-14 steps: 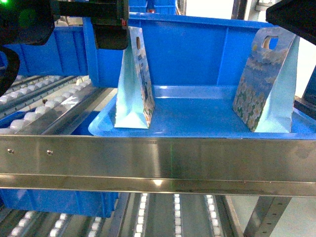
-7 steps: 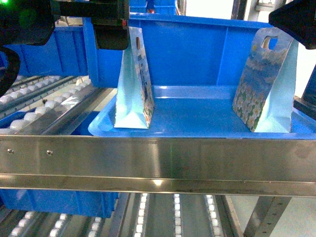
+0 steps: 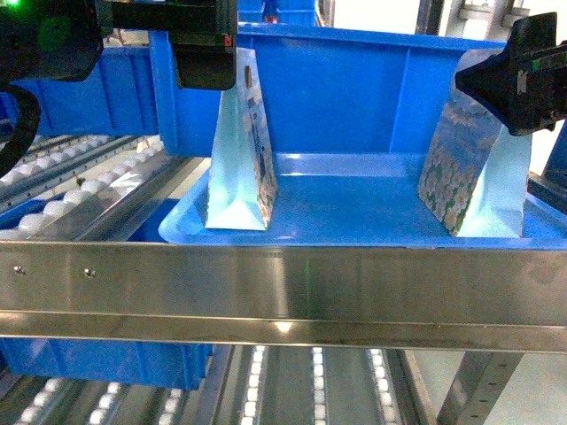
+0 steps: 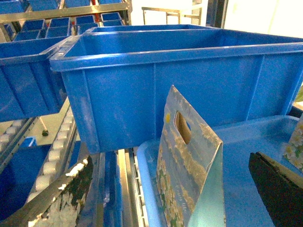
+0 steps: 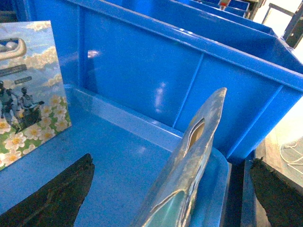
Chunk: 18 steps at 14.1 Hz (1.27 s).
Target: Move flower gift bag to table near conveyor
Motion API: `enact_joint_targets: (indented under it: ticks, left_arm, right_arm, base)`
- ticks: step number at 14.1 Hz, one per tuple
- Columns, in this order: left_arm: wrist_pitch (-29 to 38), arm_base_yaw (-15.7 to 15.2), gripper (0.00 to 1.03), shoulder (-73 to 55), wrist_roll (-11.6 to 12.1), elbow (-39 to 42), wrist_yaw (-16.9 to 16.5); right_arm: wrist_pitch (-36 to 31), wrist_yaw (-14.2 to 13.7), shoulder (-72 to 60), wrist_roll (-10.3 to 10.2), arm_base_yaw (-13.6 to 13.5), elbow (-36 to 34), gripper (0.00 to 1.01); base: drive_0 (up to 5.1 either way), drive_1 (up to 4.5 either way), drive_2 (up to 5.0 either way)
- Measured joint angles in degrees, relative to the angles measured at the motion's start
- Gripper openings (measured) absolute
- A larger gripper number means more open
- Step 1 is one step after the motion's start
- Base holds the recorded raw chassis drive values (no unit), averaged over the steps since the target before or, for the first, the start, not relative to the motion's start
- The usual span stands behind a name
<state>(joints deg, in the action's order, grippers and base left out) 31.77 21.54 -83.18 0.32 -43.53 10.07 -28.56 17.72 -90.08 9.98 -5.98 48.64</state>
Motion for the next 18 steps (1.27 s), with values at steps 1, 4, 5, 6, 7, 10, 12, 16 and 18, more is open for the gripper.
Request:
enact_joint_targets:
  ticks: [1,4,5,6,7,10,12,16,18]
  left_arm:
    - [0.0,0.0,0.98,0.0,0.0,0.0,0.0]
    - [0.0,0.0,0.98,0.0,0.0,0.0,0.0]
    - [0.0,0.0,0.98,0.0,0.0,0.0,0.0]
    - [0.0,0.0,0.98,0.0,0.0,0.0,0.0]
    - [0.0,0.0,0.98,0.0,0.0,0.0,0.0]
    - [0.0,0.0,0.98,0.0,0.0,0.0,0.0]
    - [0.0,0.0,0.98,0.0,0.0,0.0,0.0]
    - [0.0,0.0,0.98,0.0,0.0,0.0,0.0]
    - [0.0,0.0,0.98,0.0,0.0,0.0,0.0]
  right_arm:
    - [-0.4,-0.2,-1.0,0.2,0.0,0.5,0.98]
    - [-1.9,-0.6,-5.1,1.6,2.0,2.3,0.98]
    - [-1.9,-0.6,-6.2,1.8,2.5,3.2,0.98]
    - [-2.0,-0.6,-7.0,2.0,3.1,4.1,0.98]
    - [-1.9,-0.5,-7.9,2.1,3.1,5.4,0.98]
    - [0.0,1.6,-8.8,2.1,3.0,7.3,0.98]
    - [-1.4,3.5,-7.9,1.0,2.6,6.5,0.98]
    - [-1.5,3.6,-7.4,0.5,2.6,6.4,0.58]
    - [-1.5,3.6,-7.4,0.4,2.5,6.4,0.34]
  base:
    - [0.0,0.00,0.0]
    - [0.0,0.00,0.0]
    - [0.0,0.00,0.0]
    - [0.0,0.00,0.0]
    - [0.0,0.00,0.0]
    - [0.0,0.00,0.0]
    - [0.0,0.00,0.0]
    - [0.0,0.00,0.0]
    - [0.0,0.00,0.0]
